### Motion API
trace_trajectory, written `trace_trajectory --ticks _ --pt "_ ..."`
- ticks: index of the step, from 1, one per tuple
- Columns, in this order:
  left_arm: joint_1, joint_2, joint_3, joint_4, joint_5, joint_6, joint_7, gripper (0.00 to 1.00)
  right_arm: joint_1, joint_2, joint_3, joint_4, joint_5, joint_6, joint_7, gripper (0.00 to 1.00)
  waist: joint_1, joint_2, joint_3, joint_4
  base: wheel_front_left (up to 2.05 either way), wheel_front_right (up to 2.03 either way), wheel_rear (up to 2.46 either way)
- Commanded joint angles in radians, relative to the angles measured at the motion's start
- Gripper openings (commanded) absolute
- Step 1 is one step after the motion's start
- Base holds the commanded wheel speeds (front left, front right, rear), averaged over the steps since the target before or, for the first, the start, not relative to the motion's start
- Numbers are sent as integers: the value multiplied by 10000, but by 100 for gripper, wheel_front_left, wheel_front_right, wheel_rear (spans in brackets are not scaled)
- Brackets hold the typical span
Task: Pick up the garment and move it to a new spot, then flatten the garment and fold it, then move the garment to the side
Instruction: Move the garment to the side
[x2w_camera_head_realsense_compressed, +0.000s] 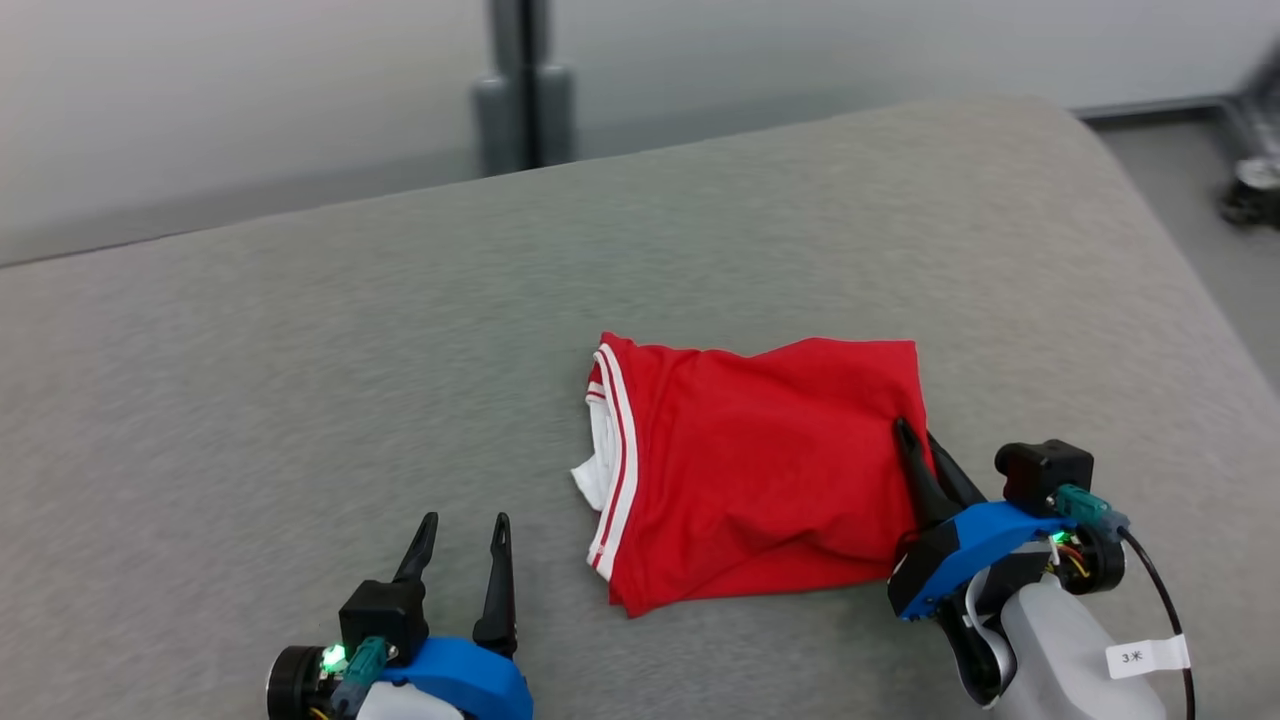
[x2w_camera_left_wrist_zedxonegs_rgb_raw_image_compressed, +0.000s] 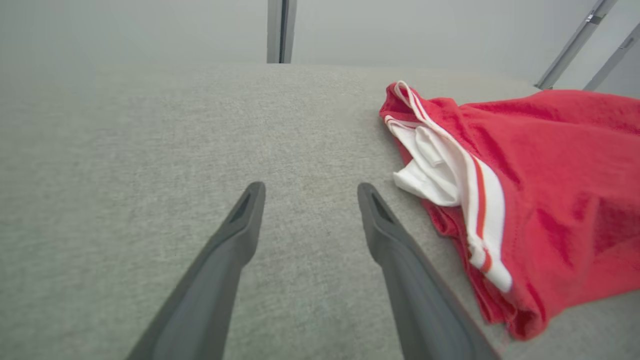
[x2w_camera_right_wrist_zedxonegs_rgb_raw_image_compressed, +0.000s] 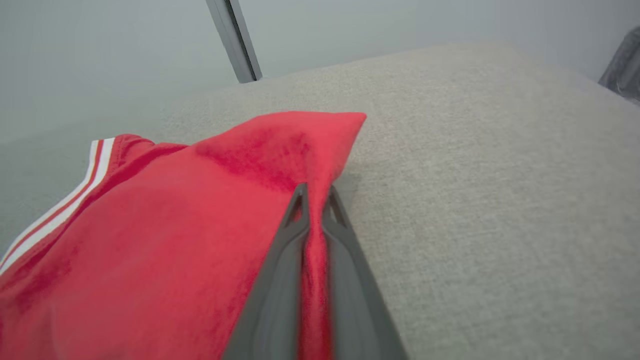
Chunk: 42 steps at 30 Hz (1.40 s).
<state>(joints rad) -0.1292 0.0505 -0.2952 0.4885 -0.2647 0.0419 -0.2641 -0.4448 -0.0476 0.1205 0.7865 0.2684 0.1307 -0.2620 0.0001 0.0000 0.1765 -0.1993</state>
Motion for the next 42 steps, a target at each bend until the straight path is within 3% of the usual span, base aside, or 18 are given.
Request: trace_trajectory --ticks 1,10,18,22,29,37,42 --pt "-147 -2 20 34 -25 -10 -2 100 101 -61 75 -105 77 -1 -41 0 -1 0 -641 -1036 0 0 0" --pt "-422 3 5 232 128 -108 -2 100 227 -49 713 -481 434 1 -40 0 -1 0 -359 -3113 0 0 0" --pt "-828 8 -126 415 288 -205 -2 100 -187 -38 674 -542 -111 1 -41 0 -1 0 177 -3182 0 0 0" --pt "-953 4 -213 522 466 -258 -2 100 -750 -533 731 -352 -770 -1 -40 0 -1 0 502 -2674 0 0 0" --pt "-1241 -2 -147 623 817 -365 -2 100 -2377 -2099 -163 614 -2074 -1 -41 0 -1 0 1197 -1358 0 0 0" --pt "-1629 14 -272 477 991 -461 -1 100 -3389 -3788 -2419 1905 -3652 -1 -40 0 -1 0 1799 -122 0 0 0" --pt "-1664 60 -179 483 1141 -429 12 100 -3590 -4280 -4164 2122 -4717 -2 -40 0 -1 0 2032 316 0 0 0"
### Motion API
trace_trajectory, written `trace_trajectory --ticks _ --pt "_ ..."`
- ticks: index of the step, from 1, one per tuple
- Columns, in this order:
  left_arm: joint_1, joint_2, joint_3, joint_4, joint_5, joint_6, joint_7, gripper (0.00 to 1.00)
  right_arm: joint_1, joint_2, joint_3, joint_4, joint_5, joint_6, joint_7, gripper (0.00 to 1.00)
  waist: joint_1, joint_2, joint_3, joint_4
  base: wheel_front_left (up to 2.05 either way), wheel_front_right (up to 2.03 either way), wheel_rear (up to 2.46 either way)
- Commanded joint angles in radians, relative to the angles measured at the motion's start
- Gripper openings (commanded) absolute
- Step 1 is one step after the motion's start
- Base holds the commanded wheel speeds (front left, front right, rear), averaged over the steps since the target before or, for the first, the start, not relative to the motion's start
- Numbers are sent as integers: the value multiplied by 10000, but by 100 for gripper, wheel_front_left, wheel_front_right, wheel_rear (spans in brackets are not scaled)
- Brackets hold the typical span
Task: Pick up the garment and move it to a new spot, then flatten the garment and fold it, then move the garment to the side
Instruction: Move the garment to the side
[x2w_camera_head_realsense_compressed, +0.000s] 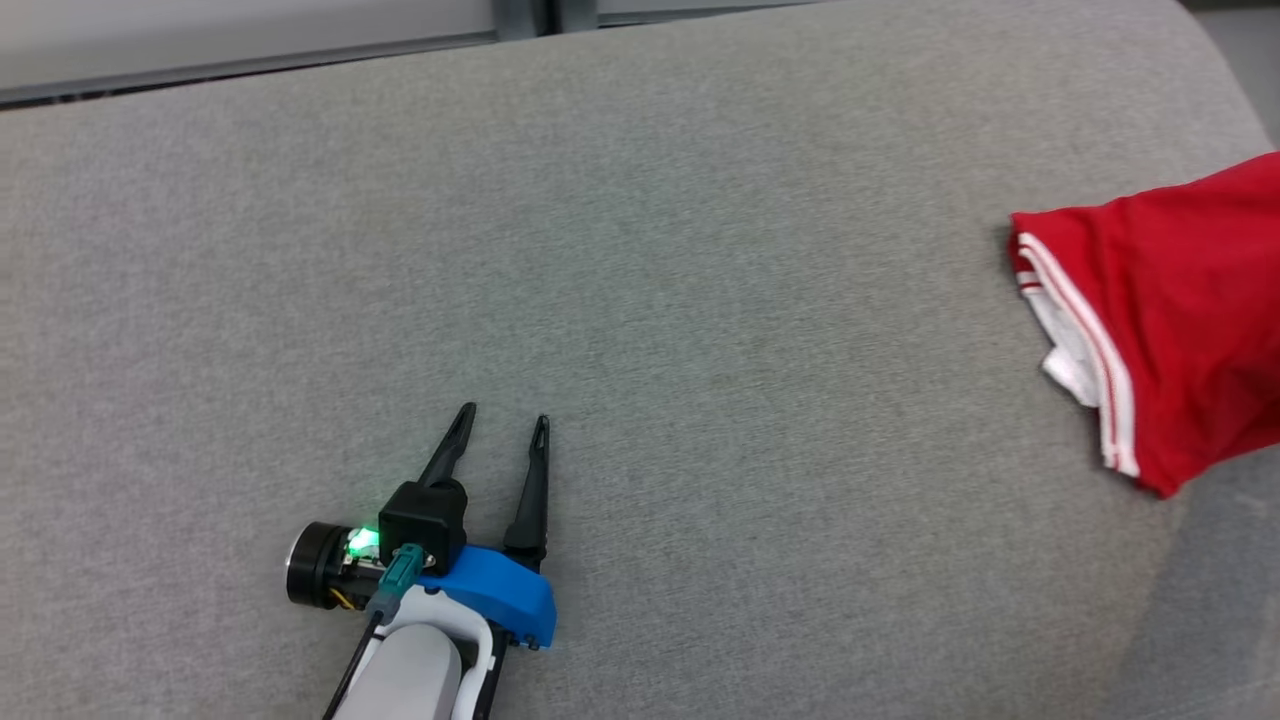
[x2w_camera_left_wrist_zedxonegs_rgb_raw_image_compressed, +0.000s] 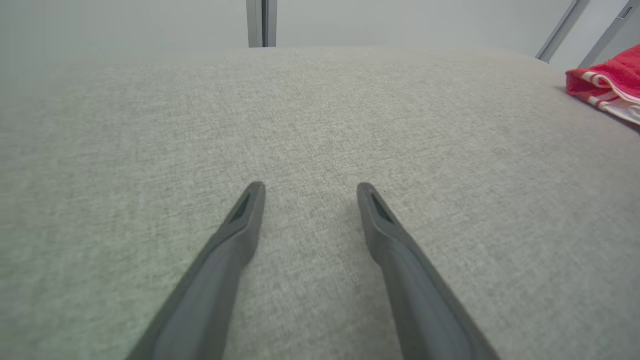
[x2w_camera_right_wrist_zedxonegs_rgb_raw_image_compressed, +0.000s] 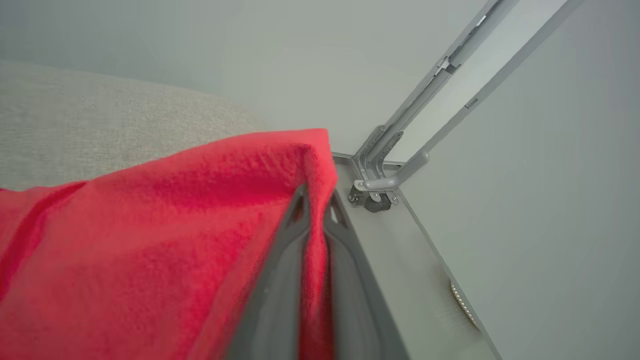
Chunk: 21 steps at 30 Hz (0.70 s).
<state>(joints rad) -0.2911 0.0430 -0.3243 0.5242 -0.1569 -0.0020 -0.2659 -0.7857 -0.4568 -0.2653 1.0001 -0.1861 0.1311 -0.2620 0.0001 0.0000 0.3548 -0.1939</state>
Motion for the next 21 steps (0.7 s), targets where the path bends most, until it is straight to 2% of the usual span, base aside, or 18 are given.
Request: trace_trajectory --ticks 1,2,6,10,14,21 --pt "-46 144 147 142 108 -1 30 100 -157 -187 -671 6 -488 -6 -41 37 -1 0 277 305 0 0 0" --pt "-41 159 168 146 101 -1 30 100 -158 -115 -1075 55 -748 -6 -40 100 -1 0 299 349 0 0 0" --pt "5 190 316 86 31 97 34 100 -274 503 -2626 -935 -1402 -4 -38 100 -1 0 295 427 0 0 0" --pt "111 166 479 -77 -57 192 29 100 -220 1485 -2875 -2092 -1211 -4 -38 100 -1 0 93 453 0 0 0" --pt "246 92 645 -340 -449 311 20 100 558 2447 -1896 -2917 -487 -4 -38 100 -1 0 -270 569 0 0 0" --pt "606 74 962 -571 -623 545 15 100 2345 3479 -195 -4072 1298 -3 -38 100 -1 0 -912 940 0 0 0"
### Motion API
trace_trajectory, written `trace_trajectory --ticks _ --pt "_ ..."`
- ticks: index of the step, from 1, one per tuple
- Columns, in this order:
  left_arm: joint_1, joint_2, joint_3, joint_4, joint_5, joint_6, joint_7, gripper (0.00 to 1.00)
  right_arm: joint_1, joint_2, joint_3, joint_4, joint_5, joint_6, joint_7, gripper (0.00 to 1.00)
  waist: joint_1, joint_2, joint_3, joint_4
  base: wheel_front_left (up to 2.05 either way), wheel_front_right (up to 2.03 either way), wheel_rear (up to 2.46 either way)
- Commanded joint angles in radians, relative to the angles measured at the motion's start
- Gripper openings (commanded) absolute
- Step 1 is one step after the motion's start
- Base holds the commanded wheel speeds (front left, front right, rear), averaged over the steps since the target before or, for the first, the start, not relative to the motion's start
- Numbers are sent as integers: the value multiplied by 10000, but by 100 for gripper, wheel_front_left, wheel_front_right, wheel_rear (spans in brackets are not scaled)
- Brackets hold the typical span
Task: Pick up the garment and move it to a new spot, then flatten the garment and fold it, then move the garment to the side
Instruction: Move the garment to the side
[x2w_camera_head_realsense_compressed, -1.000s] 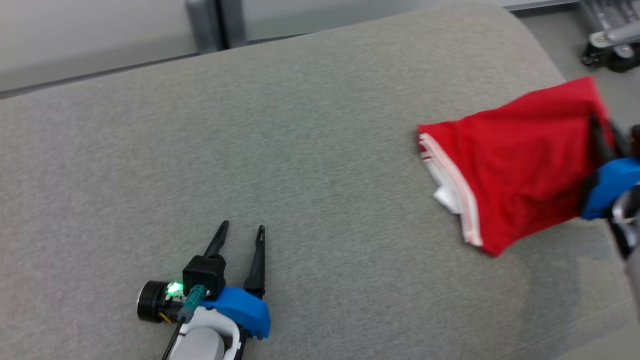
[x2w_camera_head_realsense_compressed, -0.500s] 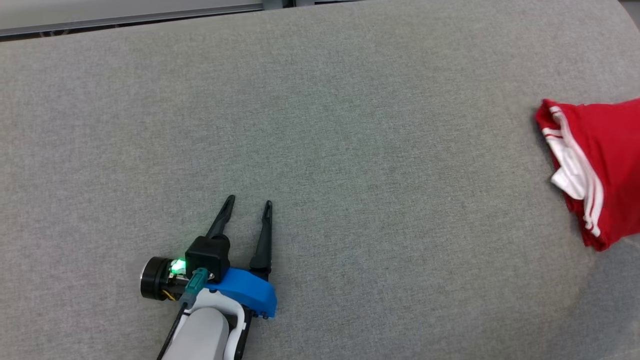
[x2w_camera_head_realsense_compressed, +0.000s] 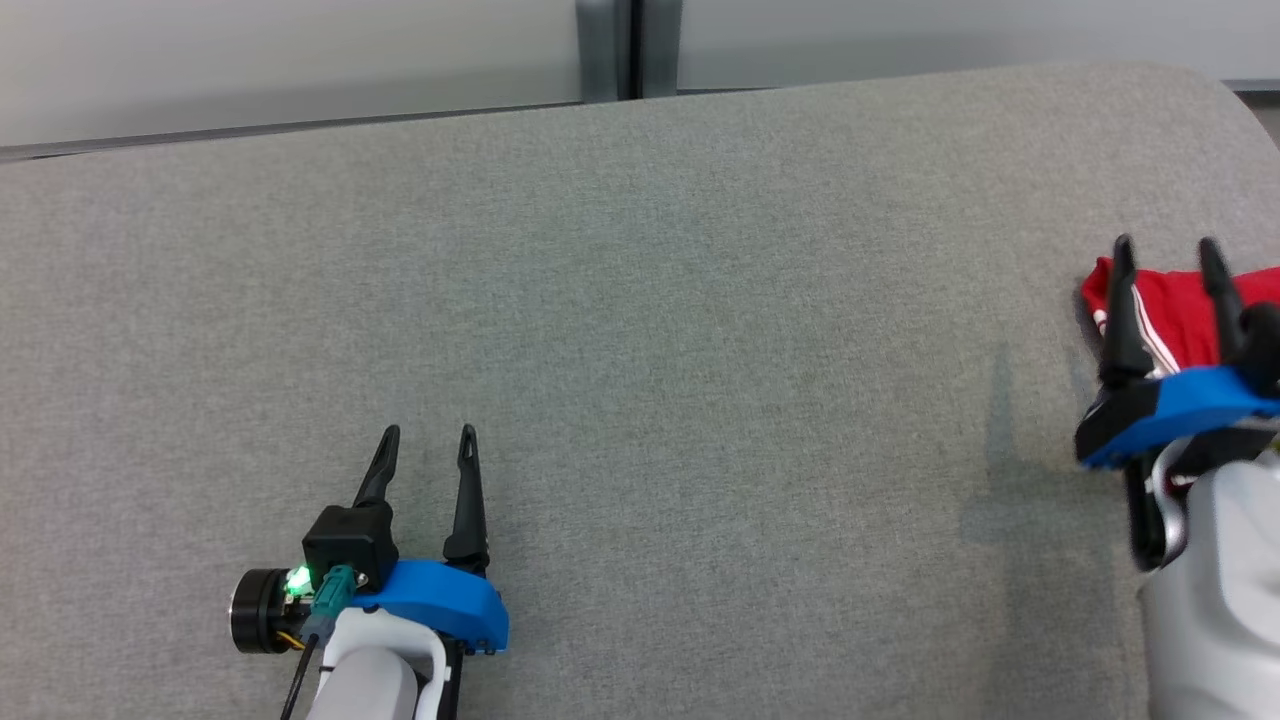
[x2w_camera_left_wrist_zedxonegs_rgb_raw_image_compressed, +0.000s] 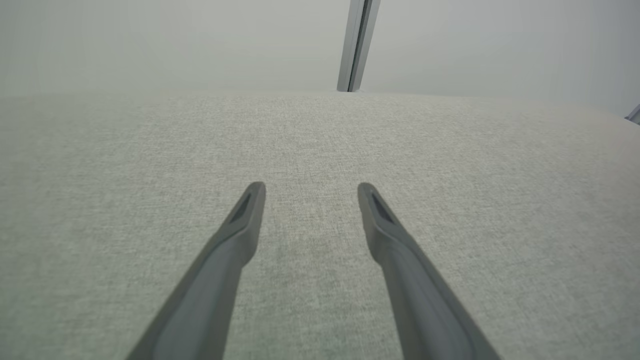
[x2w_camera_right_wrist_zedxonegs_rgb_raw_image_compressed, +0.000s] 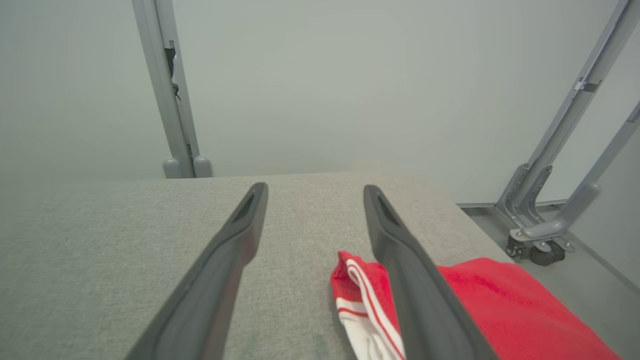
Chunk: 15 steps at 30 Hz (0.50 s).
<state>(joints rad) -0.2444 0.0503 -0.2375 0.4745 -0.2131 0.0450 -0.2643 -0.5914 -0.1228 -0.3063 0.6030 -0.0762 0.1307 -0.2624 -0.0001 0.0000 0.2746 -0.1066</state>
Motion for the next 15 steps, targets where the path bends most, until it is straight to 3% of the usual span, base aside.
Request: trace_trajectory --ticks 1,7,15 --pt "264 1 191 -108 -43 142 1 100 923 342 551 -227 578 1 -36 100 1 0 -318 210 0 0 0" --pt "665 -2 519 -153 -66 276 1 100 2150 695 1432 -316 1127 1 -36 100 1 0 -900 544 0 0 0" --pt "1118 1 812 -196 -17 370 0 100 3052 700 2081 -294 1518 1 -36 100 1 0 -1536 711 0 0 0"
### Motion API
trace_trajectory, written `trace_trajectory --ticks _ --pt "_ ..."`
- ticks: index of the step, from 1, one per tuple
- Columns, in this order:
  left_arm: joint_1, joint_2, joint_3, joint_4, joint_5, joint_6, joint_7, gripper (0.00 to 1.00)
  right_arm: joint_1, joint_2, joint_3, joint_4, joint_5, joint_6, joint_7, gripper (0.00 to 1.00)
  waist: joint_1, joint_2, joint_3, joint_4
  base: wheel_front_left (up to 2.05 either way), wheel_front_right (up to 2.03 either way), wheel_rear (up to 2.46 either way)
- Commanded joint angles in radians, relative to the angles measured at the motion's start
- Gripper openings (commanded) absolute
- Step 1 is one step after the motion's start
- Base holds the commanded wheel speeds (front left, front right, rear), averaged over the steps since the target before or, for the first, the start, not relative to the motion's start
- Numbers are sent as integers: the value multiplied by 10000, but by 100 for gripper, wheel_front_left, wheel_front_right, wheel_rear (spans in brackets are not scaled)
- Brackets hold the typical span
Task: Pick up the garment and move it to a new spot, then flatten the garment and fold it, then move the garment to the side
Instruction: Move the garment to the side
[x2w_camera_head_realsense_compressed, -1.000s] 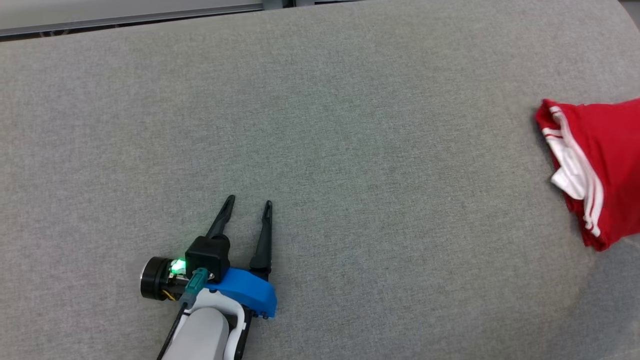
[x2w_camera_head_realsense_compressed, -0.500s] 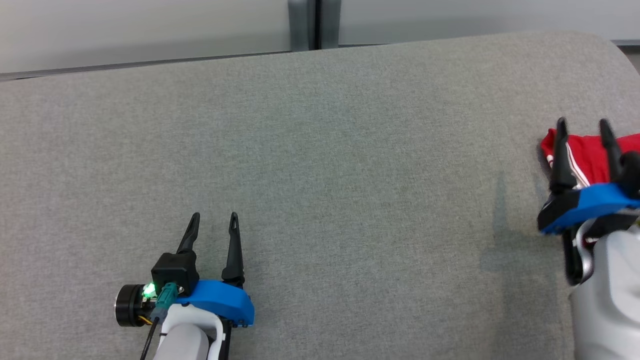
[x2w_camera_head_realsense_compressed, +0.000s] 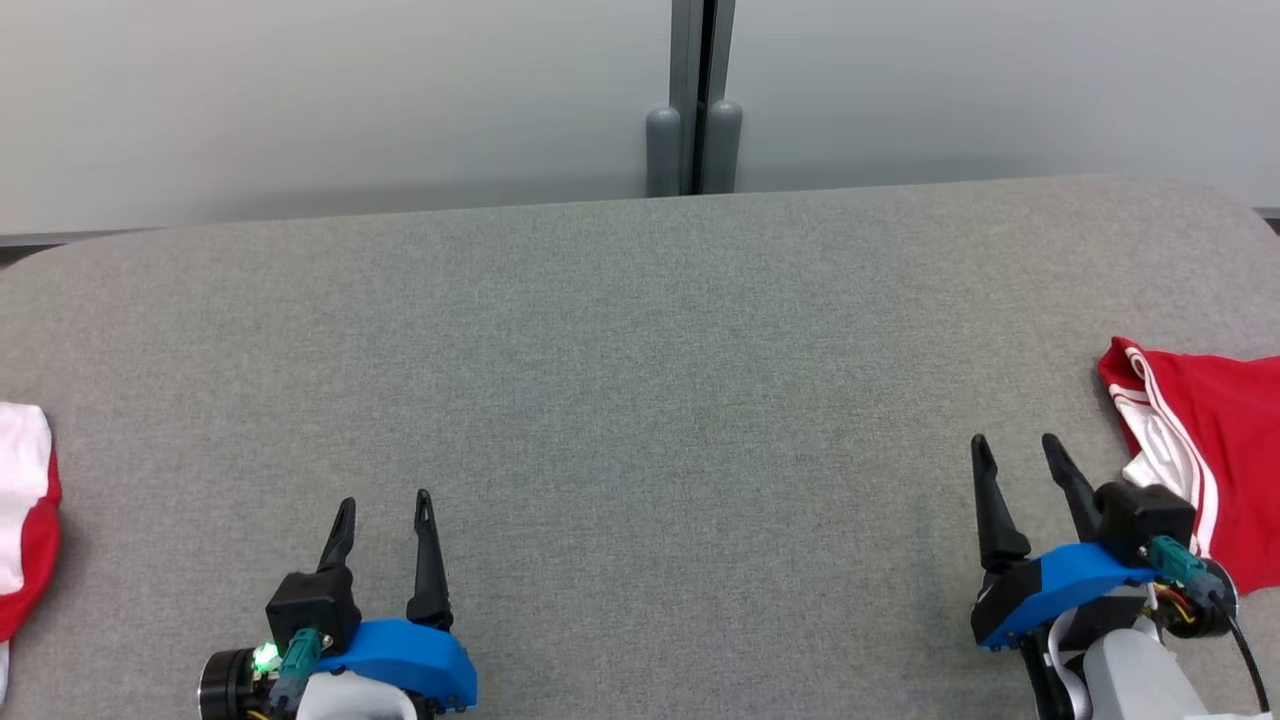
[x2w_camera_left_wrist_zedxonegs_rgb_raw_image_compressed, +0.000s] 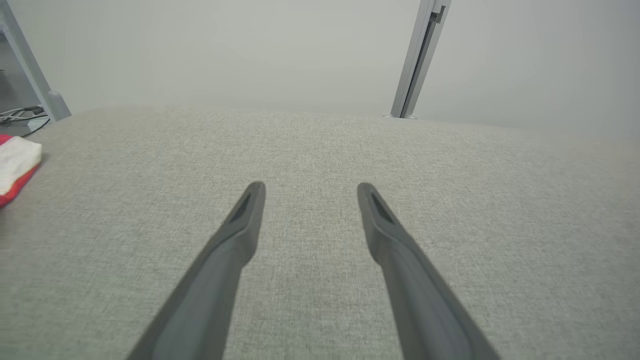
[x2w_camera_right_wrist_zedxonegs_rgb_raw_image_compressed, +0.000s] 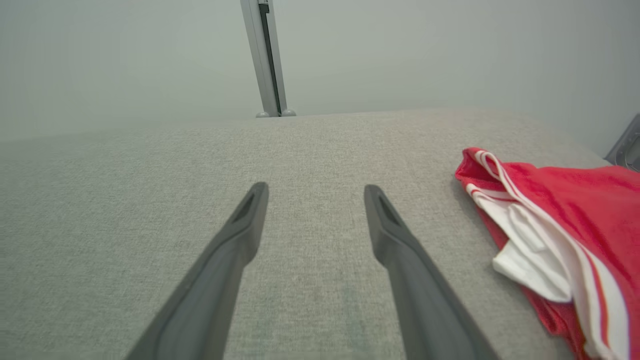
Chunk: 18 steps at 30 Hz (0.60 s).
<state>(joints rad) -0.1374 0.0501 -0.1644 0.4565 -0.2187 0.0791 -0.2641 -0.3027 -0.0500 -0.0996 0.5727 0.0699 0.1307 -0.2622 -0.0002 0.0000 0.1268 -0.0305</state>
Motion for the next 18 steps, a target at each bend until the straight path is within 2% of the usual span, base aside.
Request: trace_trajectory --ticks 1,8,18 --pt "110 -1 104 -13 29 50 -2 100 235 -25 106 -6 77 1 -38 100 2 0 -162 -48 0 0 0" --pt "612 1 279 27 23 60 -2 100 645 -25 449 -201 286 1 -38 100 2 0 -912 -65 0 0 0" --pt "934 6 634 -137 192 -37 -2 100 885 -22 771 -422 728 1 -38 100 2 0 -1306 -17 0 0 0"
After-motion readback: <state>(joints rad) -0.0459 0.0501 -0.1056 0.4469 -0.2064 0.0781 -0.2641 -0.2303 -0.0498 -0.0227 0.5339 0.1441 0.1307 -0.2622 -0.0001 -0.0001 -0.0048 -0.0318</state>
